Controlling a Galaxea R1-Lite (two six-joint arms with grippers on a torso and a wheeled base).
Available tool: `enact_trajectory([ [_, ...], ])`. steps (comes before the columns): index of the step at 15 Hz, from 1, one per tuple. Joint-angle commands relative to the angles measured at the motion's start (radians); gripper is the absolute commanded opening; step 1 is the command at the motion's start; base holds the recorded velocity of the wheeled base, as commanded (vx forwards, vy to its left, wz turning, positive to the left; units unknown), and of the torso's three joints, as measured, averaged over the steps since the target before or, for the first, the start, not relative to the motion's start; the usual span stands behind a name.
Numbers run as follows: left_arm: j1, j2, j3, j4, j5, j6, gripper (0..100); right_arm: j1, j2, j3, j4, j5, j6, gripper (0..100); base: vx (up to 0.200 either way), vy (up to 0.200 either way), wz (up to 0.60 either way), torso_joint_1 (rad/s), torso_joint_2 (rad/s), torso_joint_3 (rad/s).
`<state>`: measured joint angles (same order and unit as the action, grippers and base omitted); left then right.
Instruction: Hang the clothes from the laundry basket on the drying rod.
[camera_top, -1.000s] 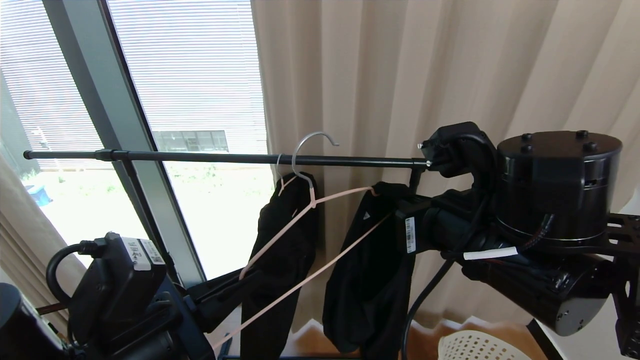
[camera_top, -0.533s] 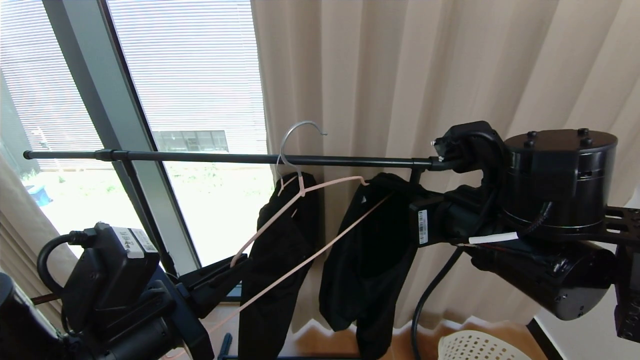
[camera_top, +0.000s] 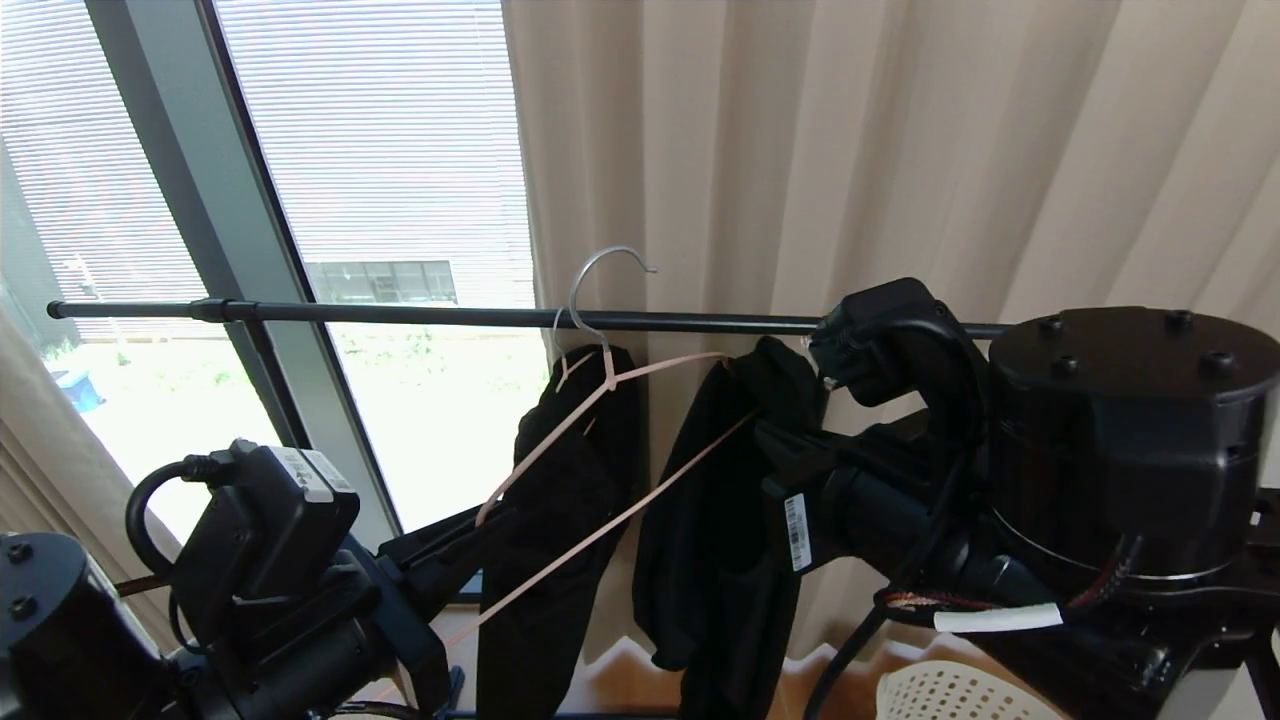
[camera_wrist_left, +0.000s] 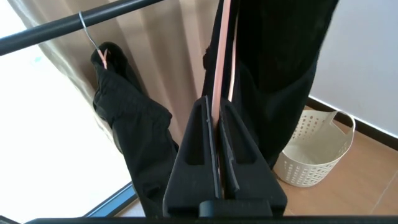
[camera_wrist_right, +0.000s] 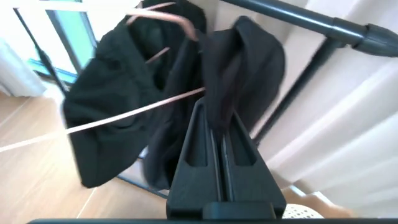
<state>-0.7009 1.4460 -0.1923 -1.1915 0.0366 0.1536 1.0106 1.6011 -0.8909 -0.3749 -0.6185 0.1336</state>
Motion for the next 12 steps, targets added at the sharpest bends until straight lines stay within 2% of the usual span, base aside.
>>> enact_trajectory([
  [1, -0.006, 0.025, 0.007, -0.013, 0.000, 0.000, 0, 0.062, 0.005, -0.007, -0.010, 0.000, 0.008, 0, 0.000, 0.000, 0.00, 0.000, 0.00, 0.000],
  [7, -0.071, 0.024, 0.033, -0.023, -0.004, -0.008, 0, 0.078, 0.014, -0.028, -0.013, 0.000, 0.044, 0, 0.000, 0.000, 0.00, 0.000, 0.00, 0.000],
  [12, -0.101, 0.019, 0.086, -0.088, -0.017, -0.003, 0, 0.002, 0.022, -0.046, -0.013, 0.006, 0.043, 0, 0.000, 0.000, 0.00, 0.000, 0.00, 0.000],
])
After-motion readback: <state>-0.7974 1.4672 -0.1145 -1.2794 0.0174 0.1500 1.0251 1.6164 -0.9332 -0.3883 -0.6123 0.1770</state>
